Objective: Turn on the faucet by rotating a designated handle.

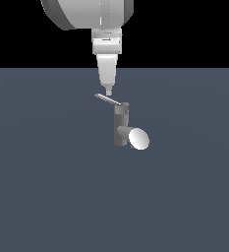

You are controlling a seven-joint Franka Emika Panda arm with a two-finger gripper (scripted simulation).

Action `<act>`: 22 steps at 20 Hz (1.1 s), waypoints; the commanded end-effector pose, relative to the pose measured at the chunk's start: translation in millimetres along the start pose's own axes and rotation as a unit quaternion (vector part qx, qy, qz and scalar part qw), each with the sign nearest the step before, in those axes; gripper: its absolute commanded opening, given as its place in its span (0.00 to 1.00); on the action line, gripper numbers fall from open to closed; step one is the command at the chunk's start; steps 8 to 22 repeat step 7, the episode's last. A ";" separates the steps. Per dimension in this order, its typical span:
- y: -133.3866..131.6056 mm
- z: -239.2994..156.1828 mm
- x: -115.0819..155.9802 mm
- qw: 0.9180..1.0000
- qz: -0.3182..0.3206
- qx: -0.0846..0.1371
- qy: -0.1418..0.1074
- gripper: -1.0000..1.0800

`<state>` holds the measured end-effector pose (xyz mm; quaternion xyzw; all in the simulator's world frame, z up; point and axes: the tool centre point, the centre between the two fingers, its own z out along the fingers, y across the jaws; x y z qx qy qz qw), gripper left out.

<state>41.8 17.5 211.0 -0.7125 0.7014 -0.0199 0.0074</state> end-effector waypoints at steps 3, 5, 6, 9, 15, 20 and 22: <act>-5.7 26.5 -35.9 1.000 -0.025 -0.017 -0.008 0.00; -10.6 27.7 -40.4 0.999 -0.028 -0.018 -0.009 0.00; -13.0 28.3 -42.7 0.999 -0.029 -0.019 -0.009 0.00; -13.0 28.3 -42.7 0.999 -0.029 -0.019 -0.009 0.00; -13.0 28.3 -42.7 0.999 -0.029 -0.019 -0.009 0.00; -13.0 28.3 -42.7 0.999 -0.029 -0.019 -0.009 0.00; -13.0 28.3 -42.7 0.999 -0.029 -0.019 -0.009 0.00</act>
